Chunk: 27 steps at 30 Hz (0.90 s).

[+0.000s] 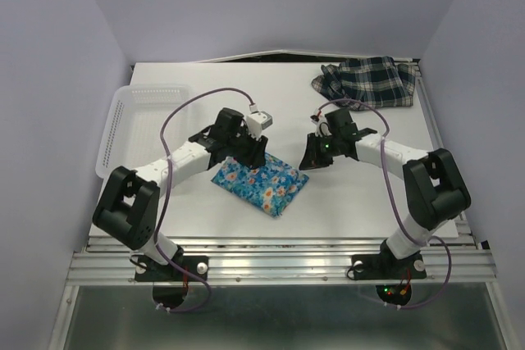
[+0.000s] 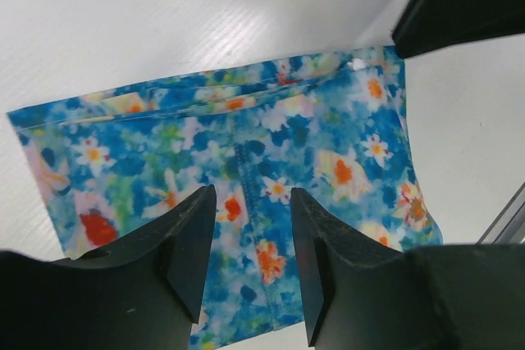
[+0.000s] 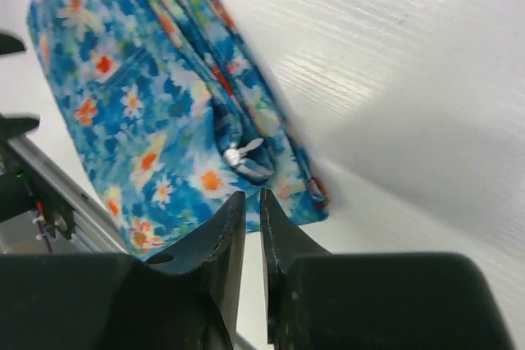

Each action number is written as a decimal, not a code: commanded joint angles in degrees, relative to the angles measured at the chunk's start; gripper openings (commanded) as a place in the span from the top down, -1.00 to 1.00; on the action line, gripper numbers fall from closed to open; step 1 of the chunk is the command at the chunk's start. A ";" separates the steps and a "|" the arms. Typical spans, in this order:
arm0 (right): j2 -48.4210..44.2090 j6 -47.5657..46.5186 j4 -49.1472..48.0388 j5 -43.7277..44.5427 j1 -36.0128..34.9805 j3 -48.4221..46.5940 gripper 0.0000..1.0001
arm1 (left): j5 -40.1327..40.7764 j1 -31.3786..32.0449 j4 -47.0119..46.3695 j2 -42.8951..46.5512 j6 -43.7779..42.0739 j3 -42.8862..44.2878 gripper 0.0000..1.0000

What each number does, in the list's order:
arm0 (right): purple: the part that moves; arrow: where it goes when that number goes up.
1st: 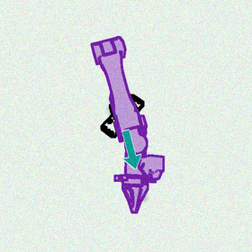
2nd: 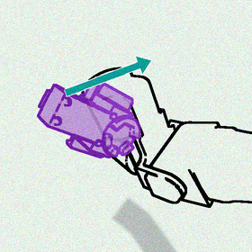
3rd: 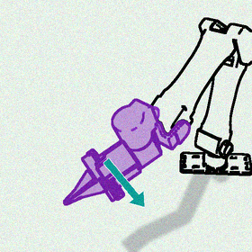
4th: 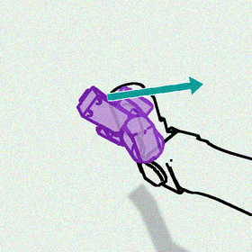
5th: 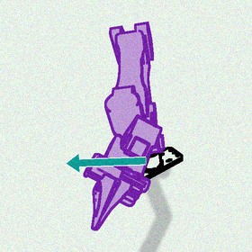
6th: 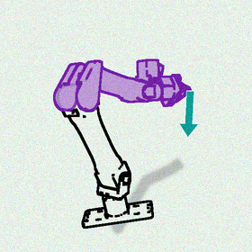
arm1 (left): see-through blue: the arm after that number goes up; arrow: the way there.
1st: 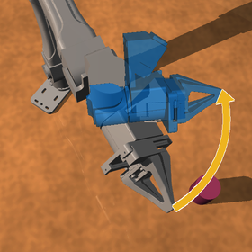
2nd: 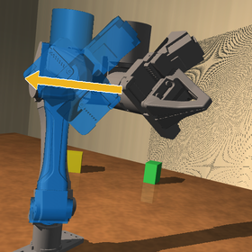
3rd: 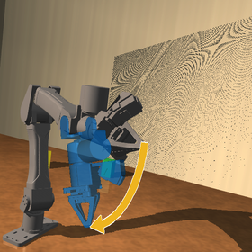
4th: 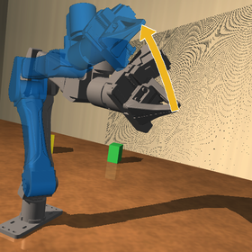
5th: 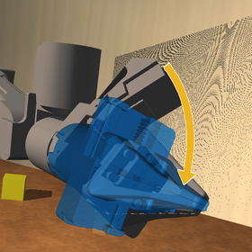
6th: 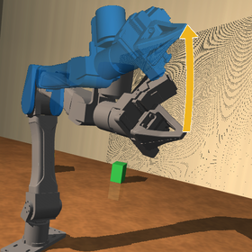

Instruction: Fold and stack the skirts

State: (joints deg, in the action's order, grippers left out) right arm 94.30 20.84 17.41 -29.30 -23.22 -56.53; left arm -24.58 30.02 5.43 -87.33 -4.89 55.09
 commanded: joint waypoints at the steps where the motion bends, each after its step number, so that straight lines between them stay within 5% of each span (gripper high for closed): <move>1: 3.43 -2.12 -1.06 3.11 0.20 -1.21 0.62 | 2.95 6.01 1.16 2.60 -3.99 1.42 -0.06; 16: 8.62 -2.38 -1.15 1.09 0.20 -0.24 0.55 | 2.96 14.19 1.08 -8.55 -1.36 7.22 -0.05; 27: 9.23 -2.21 -1.24 0.03 0.20 -0.86 0.57 | 1.73 16.21 -1.12 -11.72 -1.18 8.89 0.65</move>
State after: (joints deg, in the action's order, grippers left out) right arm 102.15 19.64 16.99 -29.23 -23.14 -56.42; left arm -21.98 45.58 6.33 -99.26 -5.93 60.82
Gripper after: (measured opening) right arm 0.218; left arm 0.208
